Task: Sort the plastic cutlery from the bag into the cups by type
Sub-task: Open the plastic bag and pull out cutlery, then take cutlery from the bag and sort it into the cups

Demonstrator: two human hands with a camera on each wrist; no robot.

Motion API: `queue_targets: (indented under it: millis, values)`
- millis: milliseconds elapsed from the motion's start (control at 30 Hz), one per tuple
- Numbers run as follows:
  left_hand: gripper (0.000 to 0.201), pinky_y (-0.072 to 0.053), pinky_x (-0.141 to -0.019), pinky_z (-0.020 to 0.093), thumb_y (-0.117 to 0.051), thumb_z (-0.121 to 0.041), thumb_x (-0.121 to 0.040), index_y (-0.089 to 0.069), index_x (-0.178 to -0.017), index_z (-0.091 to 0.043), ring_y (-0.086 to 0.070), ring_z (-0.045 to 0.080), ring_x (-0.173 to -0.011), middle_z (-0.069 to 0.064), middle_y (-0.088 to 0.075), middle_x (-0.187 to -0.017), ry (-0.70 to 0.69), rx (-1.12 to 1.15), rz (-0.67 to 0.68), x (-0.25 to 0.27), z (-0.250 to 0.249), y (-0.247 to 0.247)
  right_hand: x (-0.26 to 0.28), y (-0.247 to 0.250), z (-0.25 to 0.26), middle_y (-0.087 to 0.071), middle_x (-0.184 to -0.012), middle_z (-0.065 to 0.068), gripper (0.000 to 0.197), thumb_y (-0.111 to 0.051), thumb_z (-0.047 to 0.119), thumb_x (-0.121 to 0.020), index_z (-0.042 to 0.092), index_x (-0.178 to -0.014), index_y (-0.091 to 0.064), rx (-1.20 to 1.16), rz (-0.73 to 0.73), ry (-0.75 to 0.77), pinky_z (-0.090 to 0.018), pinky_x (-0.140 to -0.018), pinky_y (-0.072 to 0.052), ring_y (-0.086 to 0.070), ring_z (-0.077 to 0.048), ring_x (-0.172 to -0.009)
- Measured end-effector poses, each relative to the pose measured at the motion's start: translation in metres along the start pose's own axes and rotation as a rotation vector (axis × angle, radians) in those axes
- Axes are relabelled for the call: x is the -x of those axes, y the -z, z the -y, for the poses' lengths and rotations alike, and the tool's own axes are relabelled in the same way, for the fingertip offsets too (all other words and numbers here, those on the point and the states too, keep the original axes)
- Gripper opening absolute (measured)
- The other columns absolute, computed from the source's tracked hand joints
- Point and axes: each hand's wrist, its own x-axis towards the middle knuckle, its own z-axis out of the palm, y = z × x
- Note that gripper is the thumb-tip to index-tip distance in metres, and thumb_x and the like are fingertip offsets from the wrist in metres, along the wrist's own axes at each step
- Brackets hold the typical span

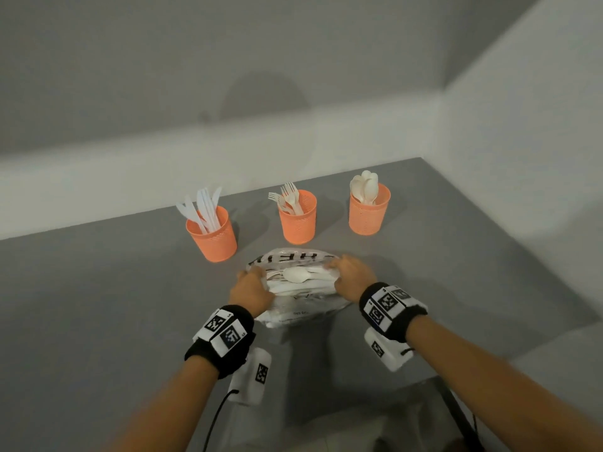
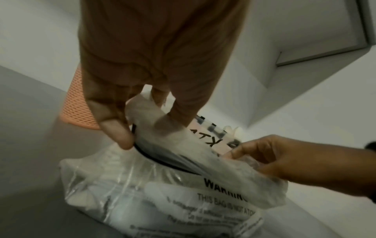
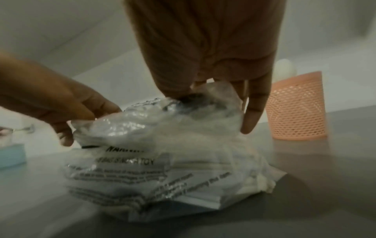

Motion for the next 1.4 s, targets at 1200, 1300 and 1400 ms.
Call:
queue_targets:
  millis: [1200, 1300, 1400]
  values:
    - [0.055, -0.035, -0.101, 0.030, -0.051, -0.003, -0.084, -0.040, -0.136, -0.016, -0.045, 0.027, -0.124, 0.012, -0.048, -0.135, -0.598, -0.171, 0.275, -0.056, -0.242, -0.119, 0.022, 0.084, -0.183, -0.052, -0.135, -0.003, 0.075, -0.067, 0.051, -0.073, 0.022, -0.135, -0.038, 0.189, -0.049, -0.373, -0.039, -0.101, -0.042, -0.052, -0.025, -0.120]
    - [0.057, -0.040, -0.099, 0.030, -0.045, 0.008, -0.078, -0.050, -0.129, -0.017, -0.050, 0.026, -0.120, 0.010, -0.053, -0.131, -0.604, -0.114, 0.256, -0.057, -0.243, -0.116, 0.017, 0.088, -0.187, -0.054, -0.132, -0.007, 0.069, -0.070, 0.042, -0.074, 0.019, -0.133, -0.043, 0.100, -0.024, -0.363, -0.035, -0.104, -0.041, -0.052, -0.026, -0.121]
    - [0.058, -0.040, -0.096, 0.031, -0.041, 0.011, -0.078, -0.053, -0.128, -0.016, -0.050, 0.028, -0.118, 0.012, -0.053, -0.128, -0.597, -0.069, 0.207, -0.060, -0.245, -0.112, 0.012, 0.092, -0.192, -0.064, -0.115, -0.005, 0.059, -0.070, 0.049, -0.071, 0.019, -0.119, -0.055, 0.099, -0.032, -0.382, -0.034, -0.094, -0.048, -0.060, -0.024, -0.108]
